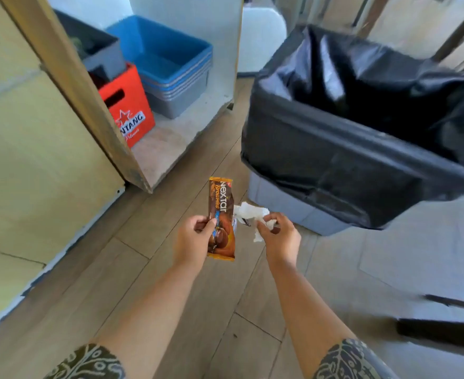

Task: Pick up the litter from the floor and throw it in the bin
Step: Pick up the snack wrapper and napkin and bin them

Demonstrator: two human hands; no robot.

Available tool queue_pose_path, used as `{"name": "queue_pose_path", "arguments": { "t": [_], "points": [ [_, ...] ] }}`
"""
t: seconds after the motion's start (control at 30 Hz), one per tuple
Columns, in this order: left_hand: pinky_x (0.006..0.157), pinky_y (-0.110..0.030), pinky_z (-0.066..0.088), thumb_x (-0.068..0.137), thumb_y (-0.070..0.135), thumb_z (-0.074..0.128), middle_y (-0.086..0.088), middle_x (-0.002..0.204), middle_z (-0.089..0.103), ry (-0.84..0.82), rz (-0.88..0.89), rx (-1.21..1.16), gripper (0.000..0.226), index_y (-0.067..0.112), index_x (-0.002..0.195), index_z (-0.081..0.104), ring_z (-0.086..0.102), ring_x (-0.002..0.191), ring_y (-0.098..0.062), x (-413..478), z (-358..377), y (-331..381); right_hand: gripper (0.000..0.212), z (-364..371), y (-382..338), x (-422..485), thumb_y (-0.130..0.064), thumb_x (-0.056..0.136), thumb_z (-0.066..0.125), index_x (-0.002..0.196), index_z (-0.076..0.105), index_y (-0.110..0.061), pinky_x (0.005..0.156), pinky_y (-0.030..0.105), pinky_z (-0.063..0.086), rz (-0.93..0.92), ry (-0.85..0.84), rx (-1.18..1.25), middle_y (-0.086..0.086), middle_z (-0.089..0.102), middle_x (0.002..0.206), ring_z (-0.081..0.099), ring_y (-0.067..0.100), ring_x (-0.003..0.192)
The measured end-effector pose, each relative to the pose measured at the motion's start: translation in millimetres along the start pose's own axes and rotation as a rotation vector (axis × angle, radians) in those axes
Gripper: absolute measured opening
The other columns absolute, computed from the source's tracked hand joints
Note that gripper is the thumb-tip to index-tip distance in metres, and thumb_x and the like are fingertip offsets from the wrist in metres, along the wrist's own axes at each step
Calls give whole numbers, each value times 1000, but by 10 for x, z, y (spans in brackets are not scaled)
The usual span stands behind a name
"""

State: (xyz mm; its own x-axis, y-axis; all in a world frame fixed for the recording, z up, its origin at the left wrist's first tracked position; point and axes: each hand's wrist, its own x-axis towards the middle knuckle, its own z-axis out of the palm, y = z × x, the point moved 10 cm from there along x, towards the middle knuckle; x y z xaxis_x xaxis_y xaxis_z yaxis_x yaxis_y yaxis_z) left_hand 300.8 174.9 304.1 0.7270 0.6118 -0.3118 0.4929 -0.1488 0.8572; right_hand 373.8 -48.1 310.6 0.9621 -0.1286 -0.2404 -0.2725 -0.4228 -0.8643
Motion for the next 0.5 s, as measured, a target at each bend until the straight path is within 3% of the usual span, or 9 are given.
{"name": "queue_pose_path", "arguments": {
  "t": [0.1, 0.17, 0.3, 0.5],
  "points": [
    [47, -7, 41, 85, 23, 65, 0, 82, 61, -20, 54, 39, 18, 7, 93, 65, 58, 73, -14, -303, -177, 797, 14, -528, -684, -177, -26, 82, 71, 85, 62, -15, 58, 18, 45, 7, 50, 52, -1, 61, 83, 55, 6, 69],
    [50, -13, 39, 85, 25, 65, 0, 84, 62, -43, 78, 62, 23, 6, 96, 65, 59, 77, -15, -451, -212, 1226, 14, -847, -1021, -240, -28, 82, 70, 86, 62, -17, 60, 20, 47, 12, 97, 76, -1, 62, 86, 58, 14, 76],
    [51, -12, 37, 85, 26, 64, -3, 91, 65, -74, 140, 94, 25, 6, 99, 64, 58, 80, -13, -546, -75, 1970, 17, -1412, -1440, -161, -26, 84, 69, 94, 64, -14, 56, 11, 40, 13, 192, 128, 0, 62, 95, 56, 13, 85],
    [55, -13, 40, 83, 21, 67, -13, 100, 73, -113, 236, 61, 22, 4, 97, 67, 61, 82, -15, -297, 601, 2946, 19, -2097, -1785, 517, -30, 84, 68, 95, 64, -15, 62, 17, 42, -50, 291, 149, 0, 63, 95, 56, 13, 85]
  ]
}}
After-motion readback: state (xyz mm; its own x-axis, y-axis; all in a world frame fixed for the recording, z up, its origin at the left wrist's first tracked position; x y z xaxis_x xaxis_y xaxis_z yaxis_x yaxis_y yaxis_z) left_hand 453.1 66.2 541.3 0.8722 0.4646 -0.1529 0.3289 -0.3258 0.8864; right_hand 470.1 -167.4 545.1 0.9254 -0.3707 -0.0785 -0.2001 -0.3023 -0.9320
